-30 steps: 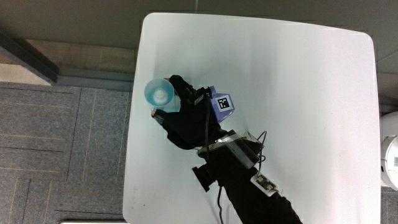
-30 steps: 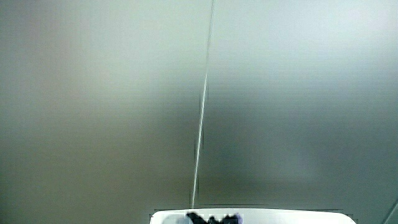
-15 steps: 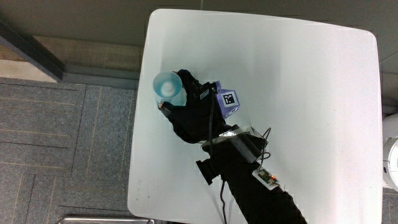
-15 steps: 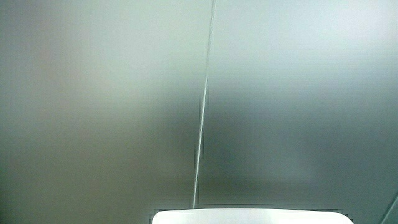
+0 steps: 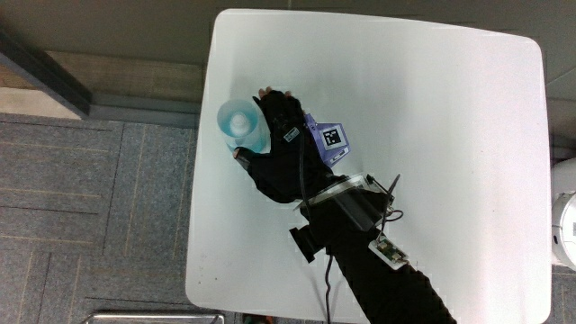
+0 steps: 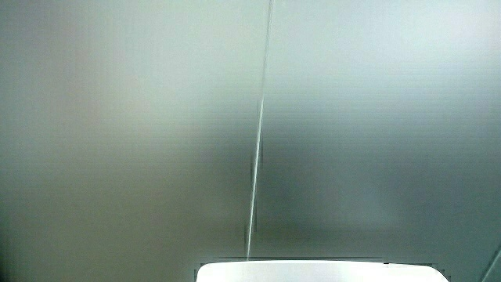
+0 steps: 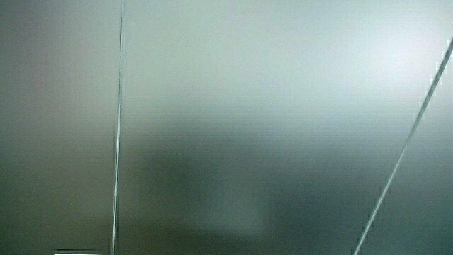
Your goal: Place cleaning spray
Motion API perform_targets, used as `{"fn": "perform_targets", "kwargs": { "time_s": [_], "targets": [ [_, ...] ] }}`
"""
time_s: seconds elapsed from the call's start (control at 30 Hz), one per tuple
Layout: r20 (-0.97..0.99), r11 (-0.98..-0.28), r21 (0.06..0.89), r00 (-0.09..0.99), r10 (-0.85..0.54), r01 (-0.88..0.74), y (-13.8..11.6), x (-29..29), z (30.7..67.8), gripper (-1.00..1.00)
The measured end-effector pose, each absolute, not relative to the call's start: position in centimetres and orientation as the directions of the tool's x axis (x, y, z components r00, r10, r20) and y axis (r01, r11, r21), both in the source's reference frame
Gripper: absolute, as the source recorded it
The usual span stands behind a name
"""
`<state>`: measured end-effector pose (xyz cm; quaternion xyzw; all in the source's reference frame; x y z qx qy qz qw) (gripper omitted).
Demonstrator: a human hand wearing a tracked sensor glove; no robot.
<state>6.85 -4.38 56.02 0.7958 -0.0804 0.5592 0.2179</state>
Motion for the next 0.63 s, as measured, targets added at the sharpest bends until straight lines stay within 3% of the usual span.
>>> {"fn": "perform_targets", "kwargs": {
  "time_s": [0.03, 0.07, 0.1, 0.17, 0.23, 0.3, 0.47, 0.63],
  "targets": [
    [0.915, -0.899, 0.196, 0.402, 0.024, -0.393, -4.6, 6.7, 56.4, -1.00],
    [0.895, -0.897, 0.220, 0.445, 0.029, -0.383, -4.5, 6.5, 55.7, -1.00],
    [0.819, -0.930, 0.217, 0.574, 0.008, -0.297, -4.2, 6.7, 57.2, -1.00],
    [0.790, -0.913, 0.215, 0.611, -0.046, -0.346, -4.3, 6.3, 56.9, -1.00],
    [0.781, -0.919, 0.186, 0.620, -0.076, -0.347, -4.2, 5.9, 54.5, -1.00],
    [0.731, -0.914, 0.205, 0.676, -0.095, -0.350, -4.2, 5.8, 54.9, -1.00],
    [0.704, -0.912, 0.202, 0.700, -0.118, -0.357, -4.2, 5.9, 54.6, -1.00],
    [0.751, -0.888, 0.202, 0.647, -0.130, -0.413, -4.4, 6.7, 54.5, -1.00]
  ]
}}
